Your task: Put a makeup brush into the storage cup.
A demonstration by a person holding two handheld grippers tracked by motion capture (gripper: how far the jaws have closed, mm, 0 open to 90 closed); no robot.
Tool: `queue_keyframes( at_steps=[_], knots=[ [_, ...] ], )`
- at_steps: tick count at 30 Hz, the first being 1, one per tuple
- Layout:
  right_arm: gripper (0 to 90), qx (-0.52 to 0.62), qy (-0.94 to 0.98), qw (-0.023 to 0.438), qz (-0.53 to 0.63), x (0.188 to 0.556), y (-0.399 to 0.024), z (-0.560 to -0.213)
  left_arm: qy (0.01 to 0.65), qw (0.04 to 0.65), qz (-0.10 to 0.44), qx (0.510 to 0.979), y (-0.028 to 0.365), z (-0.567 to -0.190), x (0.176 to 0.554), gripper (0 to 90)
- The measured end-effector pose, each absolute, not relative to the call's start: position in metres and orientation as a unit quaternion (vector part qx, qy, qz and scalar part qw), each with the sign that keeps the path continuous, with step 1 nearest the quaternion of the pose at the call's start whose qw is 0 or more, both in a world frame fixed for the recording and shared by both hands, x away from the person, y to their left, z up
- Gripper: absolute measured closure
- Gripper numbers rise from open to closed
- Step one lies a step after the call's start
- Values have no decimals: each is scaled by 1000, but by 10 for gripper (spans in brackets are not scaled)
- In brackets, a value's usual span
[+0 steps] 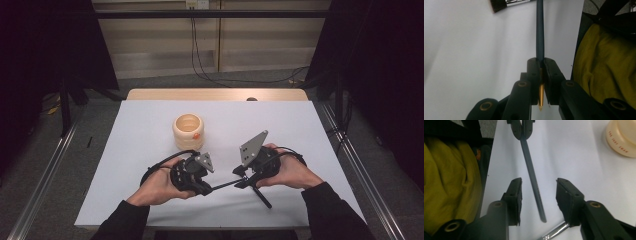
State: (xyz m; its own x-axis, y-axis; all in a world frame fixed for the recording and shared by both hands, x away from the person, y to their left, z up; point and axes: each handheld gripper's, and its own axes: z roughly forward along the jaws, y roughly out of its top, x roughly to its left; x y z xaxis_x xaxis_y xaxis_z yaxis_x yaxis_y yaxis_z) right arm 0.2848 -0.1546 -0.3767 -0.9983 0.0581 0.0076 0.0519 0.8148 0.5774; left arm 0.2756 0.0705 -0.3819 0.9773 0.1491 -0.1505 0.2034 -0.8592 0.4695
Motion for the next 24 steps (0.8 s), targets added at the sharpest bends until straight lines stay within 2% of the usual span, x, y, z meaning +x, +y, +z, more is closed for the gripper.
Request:
queue_keyframes(
  at_steps=[7,20,24],
  knots=[
    [673,13,959,-8,282,284,-145,-386,83,247,-62,963,69,-384,274,838],
    [757,-4,961,-31,276,286,-138,-399,77,246,-68,964,67,-385,273,838],
    [834,-14,960,-42,276,286,-138,-401,82,248,-68,963,67,-385,273,838]
  ],
)
